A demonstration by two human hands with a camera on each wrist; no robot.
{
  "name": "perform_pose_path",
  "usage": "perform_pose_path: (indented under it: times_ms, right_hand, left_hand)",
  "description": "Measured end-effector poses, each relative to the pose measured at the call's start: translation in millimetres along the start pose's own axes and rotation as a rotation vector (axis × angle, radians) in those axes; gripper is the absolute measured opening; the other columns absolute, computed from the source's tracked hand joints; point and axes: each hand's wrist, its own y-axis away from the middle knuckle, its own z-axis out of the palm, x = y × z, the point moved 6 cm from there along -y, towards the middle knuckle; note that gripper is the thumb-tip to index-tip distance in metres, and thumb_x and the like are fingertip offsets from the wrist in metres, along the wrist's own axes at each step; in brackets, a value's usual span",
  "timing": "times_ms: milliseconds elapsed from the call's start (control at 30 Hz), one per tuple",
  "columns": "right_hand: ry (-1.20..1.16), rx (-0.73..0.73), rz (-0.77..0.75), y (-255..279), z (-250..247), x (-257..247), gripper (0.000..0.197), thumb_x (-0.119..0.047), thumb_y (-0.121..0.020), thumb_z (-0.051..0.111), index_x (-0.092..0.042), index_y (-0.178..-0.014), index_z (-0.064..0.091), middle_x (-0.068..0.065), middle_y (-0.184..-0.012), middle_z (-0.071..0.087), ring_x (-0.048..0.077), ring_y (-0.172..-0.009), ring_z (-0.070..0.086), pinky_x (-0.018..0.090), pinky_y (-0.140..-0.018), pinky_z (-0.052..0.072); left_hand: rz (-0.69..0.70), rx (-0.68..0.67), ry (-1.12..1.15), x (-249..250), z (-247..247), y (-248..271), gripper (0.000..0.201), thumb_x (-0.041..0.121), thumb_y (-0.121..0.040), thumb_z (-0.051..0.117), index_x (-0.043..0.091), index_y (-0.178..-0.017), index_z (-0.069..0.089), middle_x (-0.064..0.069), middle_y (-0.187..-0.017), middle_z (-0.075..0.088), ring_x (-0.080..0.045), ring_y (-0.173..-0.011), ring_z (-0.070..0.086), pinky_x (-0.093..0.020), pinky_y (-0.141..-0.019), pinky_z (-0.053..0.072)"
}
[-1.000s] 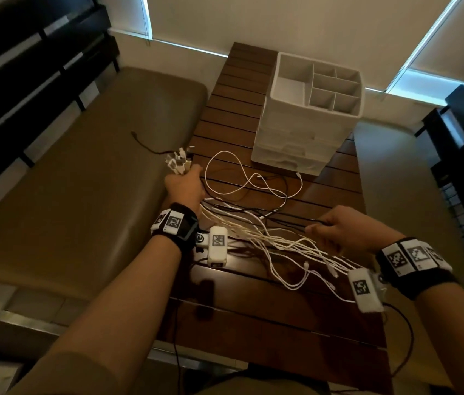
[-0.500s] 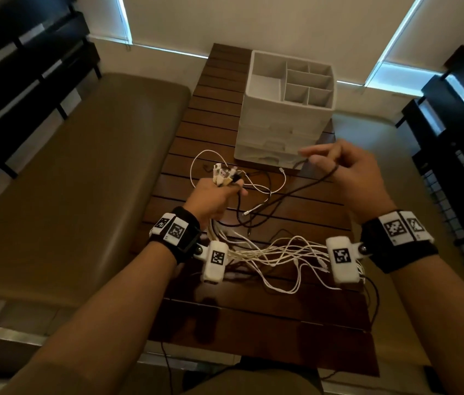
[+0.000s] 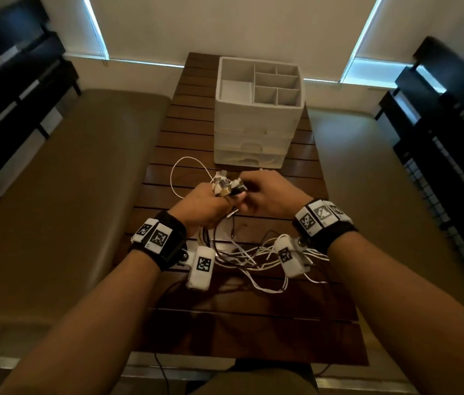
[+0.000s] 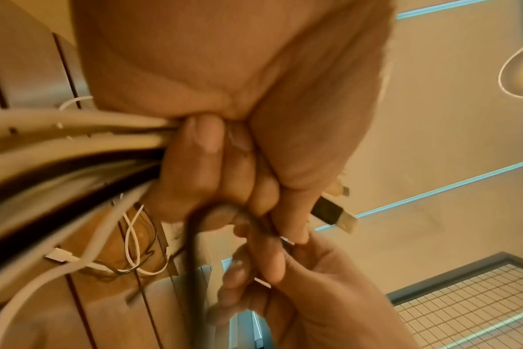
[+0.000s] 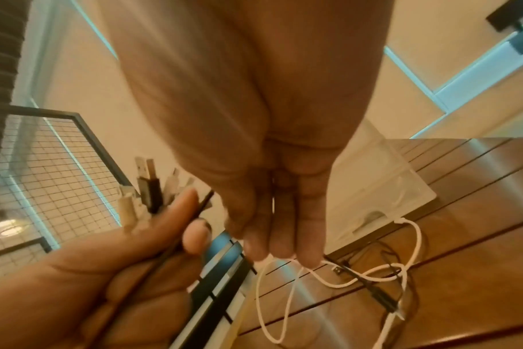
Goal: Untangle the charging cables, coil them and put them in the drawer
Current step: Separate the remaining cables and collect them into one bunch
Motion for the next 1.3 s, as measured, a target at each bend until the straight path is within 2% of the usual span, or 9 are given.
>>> perform_pose_path:
  times_ms: [67,167,333,500,600,833,1033,1133,1300]
  right_hand:
    - [0.034,0.113,0.056,-0.3,-9.6,13.3,0.017,-0.005,-0.096,0.062,-0.020,-0.093,0.070,-0.001,-0.081,0.073,0.011,-0.067,0.067,0.035,-0.070,0.057]
    - [0.249,0.132,0.203,3.6,-23.2,45.0,0.016,-0.006,-0.098,0.059,-0.009,-0.100,0.075,0.006,-0.095,0.073,0.024,-0.092,0.068,0.027,-0.077,0.042]
    - [0.529,-0.255,0.559,24.0,-16.0,107.5,0.038,-0.019,-0.102,0.053,-0.008,-0.138,0.051,0.021,-0.135,0.061,0.040,-0.121,0.061,0.042,-0.095,0.051]
    - [0.341,-0.030,0.179,11.2,-28.1,35.0,0.051,-0.021,-0.100,0.059,-0.021,-0.150,0.049,0.010,-0.145,0.053,0.028,-0.128,0.056,0.036,-0.105,0.047]
    - [-0.044,-0.228,0.002,19.3,8.4,-22.0,0.059,-0.051,-0.096,0.067,-0.034,-0.149,0.048,-0.005,-0.141,0.061,0.010,-0.124,0.059,0.027,-0.101,0.047]
    - [0.184,-0.201,0.104,35.1,23.9,40.8,0.040,-0.054,-0.093,0.070,-0.025,-0.120,0.061,0.000,-0.102,0.069,0.022,-0.097,0.067,0.030,-0.076,0.045]
    - [0.464,-0.141,0.459,66.5,-13.5,141.9,0.070,-0.083,-0.083,0.054,-0.021,-0.116,0.062,-0.001,-0.110,0.064,0.020,-0.094,0.063,0.040,-0.085,0.057]
    - [0.545,-0.272,0.571,76.0,-20.1,149.8,0.041,-0.052,-0.096,0.061,-0.013,-0.108,0.067,0.009,-0.112,0.071,0.025,-0.090,0.063,0.033,-0.078,0.052]
    - [0.034,-0.032,0.044,37.9,-25.4,8.5,0.064,-0.037,-0.092,0.074,-0.021,-0.149,0.048,-0.001,-0.148,0.056,0.013,-0.131,0.055,0.026,-0.103,0.045]
  left_hand:
    - [0.032,0.106,0.023,3.2,-11.4,1.0,0.033,0.045,-0.098,0.070,0.013,-0.095,0.078,-0.007,-0.075,0.066,-0.026,-0.057,0.044,-0.028,-0.050,0.033]
    - [0.009,0.261,0.205,3.3,-26.5,4.0,0.040,0.044,-0.103,0.062,0.009,-0.085,0.070,0.005,-0.054,0.036,-0.011,-0.044,0.025,-0.024,-0.044,0.018]
    - [0.067,0.426,0.430,4.0,-43.0,7.2,0.047,0.049,-0.101,0.061,0.015,-0.069,0.055,0.008,-0.048,0.031,-0.007,-0.038,0.026,-0.020,-0.039,0.022]
    - [0.127,0.433,0.525,17.3,-35.0,9.7,0.049,0.056,-0.099,0.061,0.019,-0.067,0.054,0.006,-0.050,0.032,-0.010,-0.041,0.029,-0.023,-0.040,0.027]
    - [0.162,0.423,0.534,30.0,-22.5,8.7,0.053,0.060,-0.097,0.061,0.018,-0.066,0.053,0.002,-0.052,0.032,-0.013,-0.042,0.028,-0.027,-0.044,0.023]
    - [0.231,0.400,0.653,45.1,-40.7,20.8,0.053,0.051,-0.104,0.053,0.019,-0.063,0.049,0.007,-0.048,0.027,-0.006,-0.037,0.022,-0.021,-0.035,0.019]
    - [0.221,0.515,0.637,37.3,-71.9,30.6,0.050,0.056,-0.101,0.058,0.022,-0.064,0.050,0.009,-0.048,0.028,-0.007,-0.039,0.022,-0.022,-0.036,0.020]
    - [0.202,0.553,0.619,33.4,-76.8,33.2,0.051,0.056,-0.101,0.059,0.023,-0.064,0.050,0.009,-0.047,0.028,-0.007,-0.038,0.022,-0.022,-0.036,0.020]
    - [0.198,0.488,0.609,42.8,-37.7,27.6,0.054,0.055,-0.104,0.053,0.022,-0.062,0.048,0.008,-0.047,0.026,-0.008,-0.038,0.020,-0.022,-0.037,0.017]
